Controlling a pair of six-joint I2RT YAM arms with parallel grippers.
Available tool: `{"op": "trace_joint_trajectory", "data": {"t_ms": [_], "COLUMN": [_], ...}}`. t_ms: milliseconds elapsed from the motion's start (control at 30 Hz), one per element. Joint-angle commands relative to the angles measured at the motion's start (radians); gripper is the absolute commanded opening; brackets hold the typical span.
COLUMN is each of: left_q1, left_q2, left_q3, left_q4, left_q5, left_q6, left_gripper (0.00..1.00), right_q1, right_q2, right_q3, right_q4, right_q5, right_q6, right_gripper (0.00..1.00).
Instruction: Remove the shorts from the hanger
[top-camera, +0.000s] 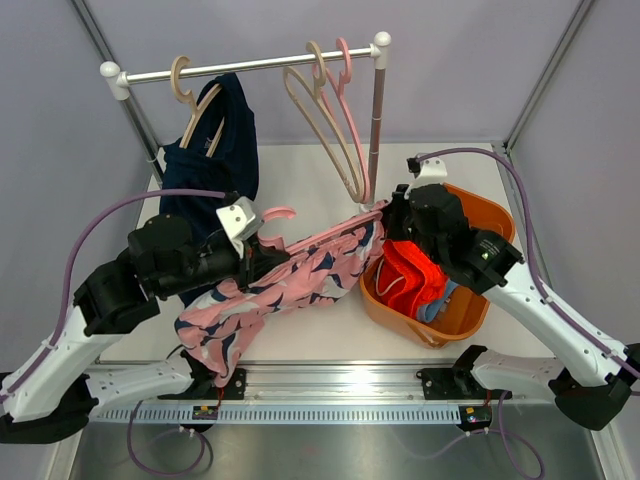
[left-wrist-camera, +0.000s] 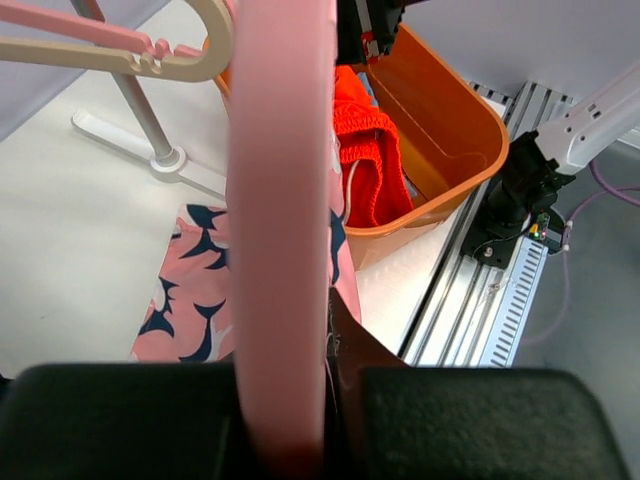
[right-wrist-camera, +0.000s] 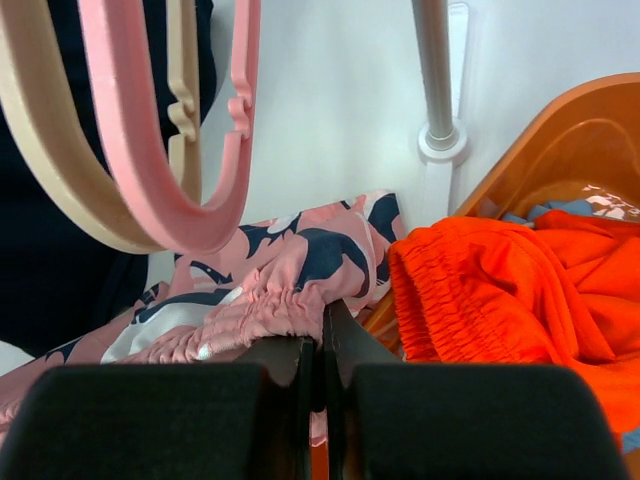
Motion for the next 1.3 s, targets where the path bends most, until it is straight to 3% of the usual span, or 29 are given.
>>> {"op": "trace_joint_trajectory", "data": {"t_ms": [0, 200, 567, 767, 867, 1100, 1267], "left_q1": [-0.006, -0.006, -0.006, -0.006, -0.006, -0.006, -0.006], "left_q2": [-0.087, -0.126, -0.254, -0.290, -0.299, -0.284, -0.261], "left_q3": [0.025, 0.005, -0.059, -0.131, -0.183, -0.229, -0.317], "left_q4": [-0.041, 0.008, 0.193, 0.322, 0.417, 0.560, 0.811], "left_q5": [0.094, 0.074, -0.091, -0.119, -0.131, -0.160, -0.202], "left_q6": [0.012, 0.017, 0.011, -0.020, -0.046, -0.069, -0.109], "left_gripper": [0.00, 0.00, 0.00, 0.00, 0.00, 0.00, 0.00], "right_q1": [-0.087, -0.098, -0.097, -0.097, -0.095, -0.092, 0.006], "right_q2": [0.009, -0.005, -0.050, -0.071, -0.071, -0.071, -0.056], "right_q3": [0.026, 0.009, -0.037, -0.057, -0.077, -0.104, -0.094], "right_q4": [-0.024, 0.007, 0.025, 0.094, 0.149, 0.202, 0.245], "right_q5": [0.143, 0.068, 0.034, -0.147, -0.324, -0.456, -0.472], "right_q6": [-0.048, -0.047, -0.045, -0.031, -0.004, 0.018, 0.009], "right_gripper": [0.00, 0.00, 0.00, 0.00, 0.00, 0.00, 0.00]}}
